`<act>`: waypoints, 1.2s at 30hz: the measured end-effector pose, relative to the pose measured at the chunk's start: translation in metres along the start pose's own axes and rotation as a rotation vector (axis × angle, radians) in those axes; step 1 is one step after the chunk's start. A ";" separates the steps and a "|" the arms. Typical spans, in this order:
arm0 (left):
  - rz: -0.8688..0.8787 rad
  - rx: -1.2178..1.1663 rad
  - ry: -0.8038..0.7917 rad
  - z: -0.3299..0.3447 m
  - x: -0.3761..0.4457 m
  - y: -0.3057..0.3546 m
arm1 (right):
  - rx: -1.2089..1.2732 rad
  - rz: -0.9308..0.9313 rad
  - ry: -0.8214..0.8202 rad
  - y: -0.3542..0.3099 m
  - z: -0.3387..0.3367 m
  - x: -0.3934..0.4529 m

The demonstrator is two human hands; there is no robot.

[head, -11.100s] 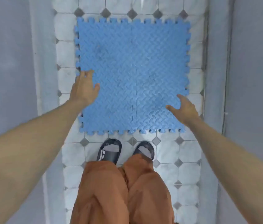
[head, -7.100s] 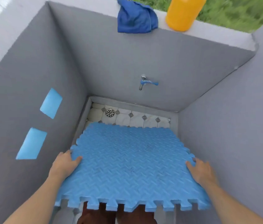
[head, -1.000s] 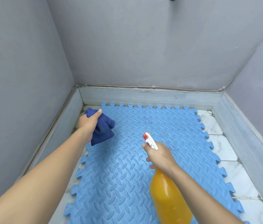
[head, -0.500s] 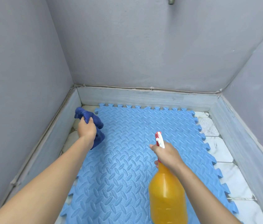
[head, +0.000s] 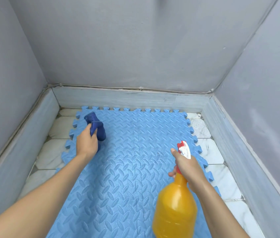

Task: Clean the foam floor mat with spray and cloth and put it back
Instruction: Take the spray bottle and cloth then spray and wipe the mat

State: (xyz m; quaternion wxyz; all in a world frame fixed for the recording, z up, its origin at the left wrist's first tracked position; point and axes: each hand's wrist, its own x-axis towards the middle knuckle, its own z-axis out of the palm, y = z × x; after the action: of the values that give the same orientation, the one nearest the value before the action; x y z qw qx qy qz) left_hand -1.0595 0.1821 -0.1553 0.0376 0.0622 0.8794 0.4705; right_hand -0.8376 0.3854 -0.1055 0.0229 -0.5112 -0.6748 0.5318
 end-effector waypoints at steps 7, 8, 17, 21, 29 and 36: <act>0.033 -0.012 -0.068 0.016 -0.004 0.013 | -0.070 -0.057 0.022 -0.004 0.001 -0.010; 0.024 -0.029 -0.063 0.015 -0.004 0.013 | -0.122 -0.069 0.004 -0.004 0.004 -0.012; -0.086 -0.033 0.255 -0.024 0.018 -0.013 | -0.243 -0.171 -0.075 -0.013 0.027 -0.021; -0.088 0.066 0.157 -0.016 0.016 -0.034 | -0.215 -0.151 -0.065 -0.012 0.028 -0.015; 0.032 0.509 -0.270 0.057 -0.005 -0.054 | -0.054 -0.014 0.033 0.007 -0.007 0.004; 0.253 0.686 -0.518 0.087 -0.026 -0.048 | -0.034 -0.032 0.001 0.015 -0.021 -0.001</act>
State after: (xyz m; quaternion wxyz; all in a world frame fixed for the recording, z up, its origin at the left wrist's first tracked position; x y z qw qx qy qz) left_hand -1.0263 0.2238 -0.2435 0.1761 0.2938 0.9316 0.1217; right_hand -0.8157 0.3979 -0.1069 0.0232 -0.5007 -0.6918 0.5198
